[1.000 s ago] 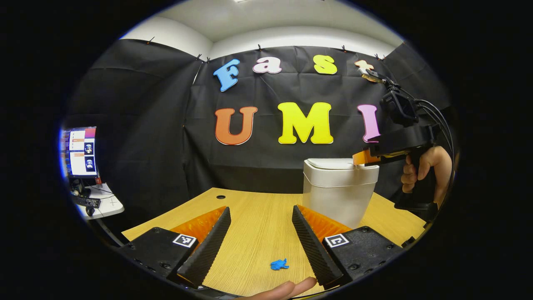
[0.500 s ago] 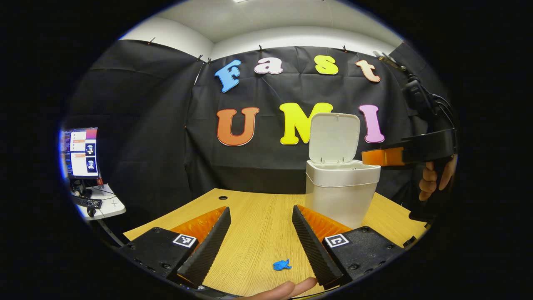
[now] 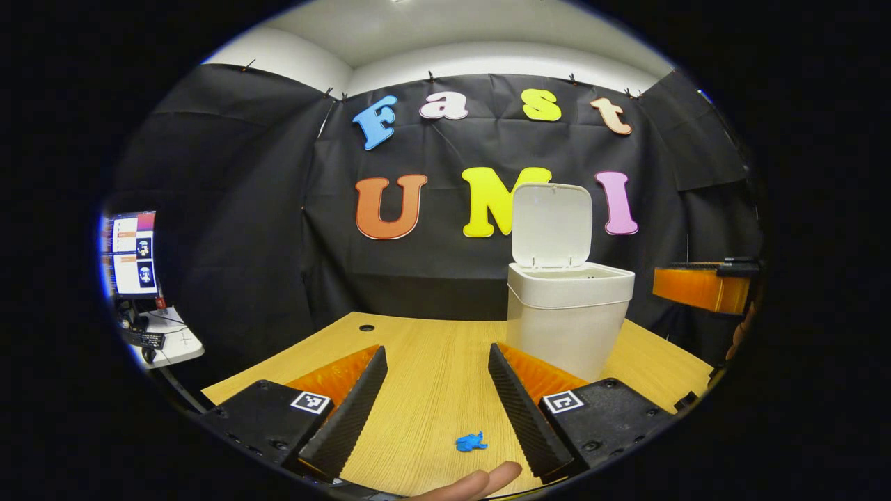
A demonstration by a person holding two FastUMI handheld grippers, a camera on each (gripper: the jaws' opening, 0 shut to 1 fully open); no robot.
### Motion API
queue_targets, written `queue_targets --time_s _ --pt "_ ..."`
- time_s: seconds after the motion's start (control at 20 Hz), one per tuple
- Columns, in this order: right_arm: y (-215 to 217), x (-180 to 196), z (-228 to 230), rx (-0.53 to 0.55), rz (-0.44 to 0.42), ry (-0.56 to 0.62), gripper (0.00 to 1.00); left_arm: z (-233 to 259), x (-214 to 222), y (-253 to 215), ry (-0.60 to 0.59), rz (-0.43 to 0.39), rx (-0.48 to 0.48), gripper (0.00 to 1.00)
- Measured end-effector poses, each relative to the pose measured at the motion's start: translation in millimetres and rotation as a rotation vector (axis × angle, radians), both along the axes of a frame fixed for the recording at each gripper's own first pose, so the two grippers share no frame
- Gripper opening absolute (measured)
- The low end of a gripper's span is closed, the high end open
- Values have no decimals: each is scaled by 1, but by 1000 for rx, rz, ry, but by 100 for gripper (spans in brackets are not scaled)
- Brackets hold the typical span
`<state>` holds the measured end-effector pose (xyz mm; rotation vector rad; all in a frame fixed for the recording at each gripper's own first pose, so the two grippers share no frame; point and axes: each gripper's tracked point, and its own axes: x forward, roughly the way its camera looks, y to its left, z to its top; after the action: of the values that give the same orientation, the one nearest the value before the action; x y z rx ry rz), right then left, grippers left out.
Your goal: Press the lid of the desktop garbage bin to open it, pick up the crumpled paper on the desktop and throw it into the bin, then pick up the pop can on the desktop and drop it into the bin, and finally close the garbage bin lid.
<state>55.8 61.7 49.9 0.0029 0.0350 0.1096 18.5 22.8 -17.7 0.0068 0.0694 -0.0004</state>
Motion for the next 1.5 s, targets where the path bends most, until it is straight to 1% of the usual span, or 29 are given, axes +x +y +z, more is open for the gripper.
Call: queue_targets --time_s 0.1,0.15,0.3,0.4,0.45,0.5,0.7,0.75,0.8,0.85,1.0,1.15,1.25,1.4,1.45,1.5 --pt "-6 -9 -15 7 2 4 62 -2 1 2 5 6 8 95" --pt "-10 -12 -21 7 -4 7 64 -4 2 -1 9 1 10 95" --pt "-29 -17 -42 14 -51 27 85 -16 2 -12 51 -23 9 95" --pt "-34 -19 -52 34 -50 35 90 -18 1 -12 55 -17 29 94" --pt "-37 -21 -57 44 -43 39 90 -21 1 -13 59 -18 38 94" --pt "-39 -21 -61 52 -35 42 94 -24 1 -14 63 -18 45 94" --pt "-53 -20 -76 51 -48 57 95 -49 4 -22 125 -40 41 94" --pt "-54 -19 -77 53 -50 58 93 -59 4 -25 148 -50 33 94" --pt "-55 -19 -79 61 -49 61 93 -69 4 -30 174 -64 28 94" --pt "-54 -17 -82 67 -41 65 95 -80 6 -36 205 -81 29 93" --pt "-52 -16 -86 62 -29 80 95 -118 7 -46 311 -120 40 93" --pt "-49 -17 -87 49 -26 74 95 -152 9 -46 406 -124 50 93" --pt "-46 -17 -90 46 -22 81 95 -171 11 -47 465 -129 34 93" --pt "-41 -15 -95 45 -15 96 95 -196 16 -46 525 -134 15 93" --pt "-37 -15 -98 33 -10 102 93 -203 18 -43 543 -130 9 93" --pt "-34 -14 -100 24 -7 104 95 -207 21 -41 554 -129 -1 92"
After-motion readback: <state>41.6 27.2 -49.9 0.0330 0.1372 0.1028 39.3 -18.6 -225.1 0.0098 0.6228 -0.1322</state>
